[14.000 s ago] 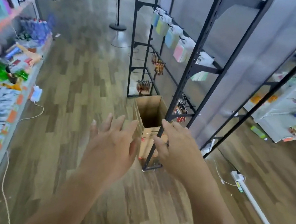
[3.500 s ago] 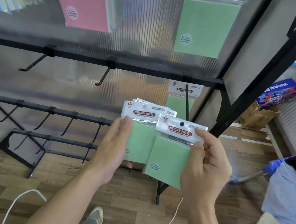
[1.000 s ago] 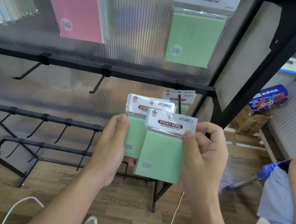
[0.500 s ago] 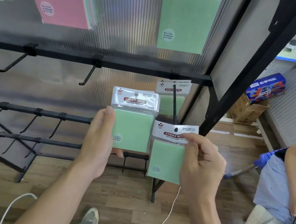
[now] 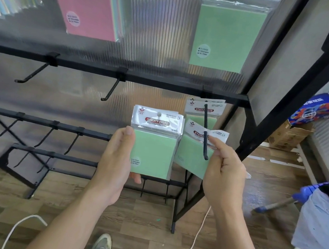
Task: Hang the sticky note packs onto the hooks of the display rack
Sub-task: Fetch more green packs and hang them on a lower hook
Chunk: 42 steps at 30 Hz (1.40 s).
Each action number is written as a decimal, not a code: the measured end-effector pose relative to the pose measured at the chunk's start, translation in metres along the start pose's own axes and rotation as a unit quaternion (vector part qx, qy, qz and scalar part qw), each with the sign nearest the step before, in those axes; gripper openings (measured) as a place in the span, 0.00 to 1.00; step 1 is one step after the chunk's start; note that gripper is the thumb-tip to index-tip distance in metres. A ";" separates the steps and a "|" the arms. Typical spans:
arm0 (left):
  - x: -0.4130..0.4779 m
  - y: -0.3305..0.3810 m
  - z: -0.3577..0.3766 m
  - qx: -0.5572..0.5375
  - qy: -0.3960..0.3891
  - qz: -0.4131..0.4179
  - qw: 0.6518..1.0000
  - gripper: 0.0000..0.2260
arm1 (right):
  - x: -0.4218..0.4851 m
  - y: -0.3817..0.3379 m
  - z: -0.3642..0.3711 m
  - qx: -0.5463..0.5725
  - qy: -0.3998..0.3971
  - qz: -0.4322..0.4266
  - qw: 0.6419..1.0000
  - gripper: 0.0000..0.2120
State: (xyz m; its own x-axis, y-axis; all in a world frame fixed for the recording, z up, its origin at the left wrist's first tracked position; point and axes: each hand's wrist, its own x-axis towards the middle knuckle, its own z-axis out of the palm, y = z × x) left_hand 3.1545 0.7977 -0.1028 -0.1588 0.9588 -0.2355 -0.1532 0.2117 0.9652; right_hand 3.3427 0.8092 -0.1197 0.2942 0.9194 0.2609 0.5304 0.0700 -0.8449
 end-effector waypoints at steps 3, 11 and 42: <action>-0.001 0.002 -0.001 0.001 -0.009 0.005 1.000 0.17 | 0.019 -0.002 0.004 0.001 -0.026 0.018 0.999 0.19; 0.000 0.011 -0.005 0.010 -0.021 0.016 1.000 0.19 | 0.060 -0.012 0.008 -0.032 -0.077 0.036 0.996 0.21; -0.005 0.019 0.006 -0.006 -0.053 0.025 0.998 0.12 | -0.009 -0.061 -0.016 0.299 0.042 0.029 0.953 0.05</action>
State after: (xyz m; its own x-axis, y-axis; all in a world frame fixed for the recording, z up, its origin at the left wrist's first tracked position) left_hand 3.1582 0.7978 -0.0823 -0.0619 0.9830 -0.1730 -0.1594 0.1614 0.9739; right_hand 3.3203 0.7908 -0.0629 0.3853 0.8960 0.2207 -0.0289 0.2508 -0.9676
